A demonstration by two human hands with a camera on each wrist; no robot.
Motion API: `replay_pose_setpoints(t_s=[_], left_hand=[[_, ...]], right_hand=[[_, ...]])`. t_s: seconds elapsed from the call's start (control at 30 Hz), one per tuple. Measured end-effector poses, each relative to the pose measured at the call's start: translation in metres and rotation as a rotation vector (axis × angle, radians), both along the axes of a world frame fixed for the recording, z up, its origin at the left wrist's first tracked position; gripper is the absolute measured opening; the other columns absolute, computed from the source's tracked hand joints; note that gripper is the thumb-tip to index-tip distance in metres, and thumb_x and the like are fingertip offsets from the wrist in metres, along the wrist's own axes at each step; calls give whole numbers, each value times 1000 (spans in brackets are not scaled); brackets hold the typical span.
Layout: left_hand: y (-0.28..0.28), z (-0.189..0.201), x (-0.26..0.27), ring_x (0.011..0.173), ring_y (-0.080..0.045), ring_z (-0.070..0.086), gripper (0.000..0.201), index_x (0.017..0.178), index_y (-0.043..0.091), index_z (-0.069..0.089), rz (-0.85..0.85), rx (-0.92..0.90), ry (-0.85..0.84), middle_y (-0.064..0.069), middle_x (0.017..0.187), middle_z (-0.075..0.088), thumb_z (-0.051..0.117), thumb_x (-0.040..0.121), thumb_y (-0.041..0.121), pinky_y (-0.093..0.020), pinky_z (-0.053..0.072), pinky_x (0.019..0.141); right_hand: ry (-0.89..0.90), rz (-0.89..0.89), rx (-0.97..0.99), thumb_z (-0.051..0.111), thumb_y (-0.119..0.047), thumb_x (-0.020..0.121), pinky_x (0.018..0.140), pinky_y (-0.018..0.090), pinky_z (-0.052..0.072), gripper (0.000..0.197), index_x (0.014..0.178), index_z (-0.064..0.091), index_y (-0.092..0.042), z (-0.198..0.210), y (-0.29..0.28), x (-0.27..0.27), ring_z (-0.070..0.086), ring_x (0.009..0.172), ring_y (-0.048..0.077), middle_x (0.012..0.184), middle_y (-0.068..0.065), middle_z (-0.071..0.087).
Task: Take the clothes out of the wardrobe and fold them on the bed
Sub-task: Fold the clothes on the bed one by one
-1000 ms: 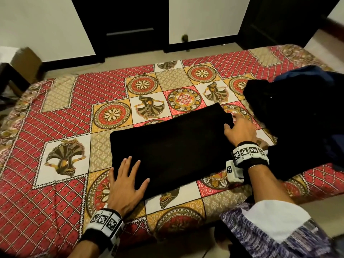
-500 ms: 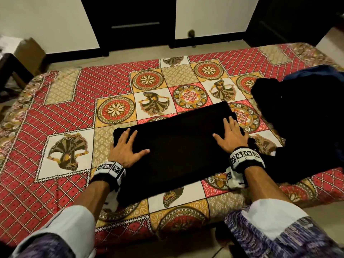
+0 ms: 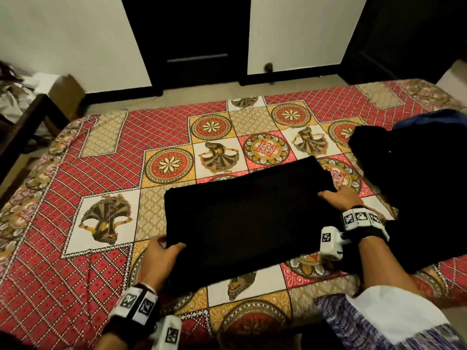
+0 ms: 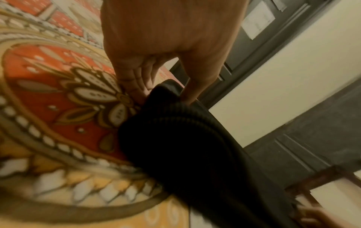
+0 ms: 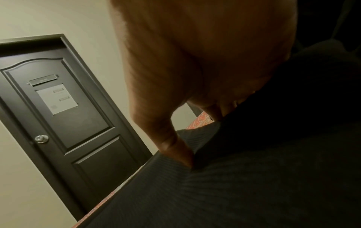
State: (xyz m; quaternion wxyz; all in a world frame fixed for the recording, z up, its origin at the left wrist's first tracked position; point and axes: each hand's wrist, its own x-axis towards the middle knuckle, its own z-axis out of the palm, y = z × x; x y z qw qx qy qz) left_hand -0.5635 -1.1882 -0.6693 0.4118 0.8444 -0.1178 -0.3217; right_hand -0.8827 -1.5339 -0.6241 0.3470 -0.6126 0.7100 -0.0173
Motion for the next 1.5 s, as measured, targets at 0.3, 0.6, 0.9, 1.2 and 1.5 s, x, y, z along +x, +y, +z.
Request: replay_pose_setpoints(t_s=[0.3,0.6,0.9,1.2,1.5], left_hand=[[-14,-1,13,84,-33,75,30,103,11,73,25,-16,184,-8,89,79,76,80,29,-55,58,89],[-21,-3,0,99,-32,68,39,122,12,61,12,-31,126,-11,112,71,65,92,37,-48,55,92],[-18,42,22,90,-34,72,19,111,3,70,72,-190,290,-18,99,75,68,94,13,-37,55,71],[-1,155,53,86,-34,69,20,106,1,68,-1,-294,224,-21,100,72,70,92,15,-38,52,68],[22,291,-6,48,-9,68,7,92,6,63,-145,-522,146,2,56,71,67,94,12,-20,52,45]], right_hand=[[-124,-104,173,88,-37,61,69,35,52,63,112,69,-4,6,-5,-12,69,90,30,105,12,72],[-97,-7,103,86,-30,73,79,37,53,45,99,60,-4,29,4,4,66,98,33,106,15,67],[-349,-111,133,89,-24,60,79,42,60,46,97,74,-3,70,29,-3,73,88,32,97,15,76],[-610,-111,108,84,-13,69,89,42,56,31,97,75,0,204,92,-6,72,90,35,102,25,74],[-843,-222,40,76,-12,80,105,48,53,43,120,72,3,304,204,-104,69,112,41,116,25,73]])
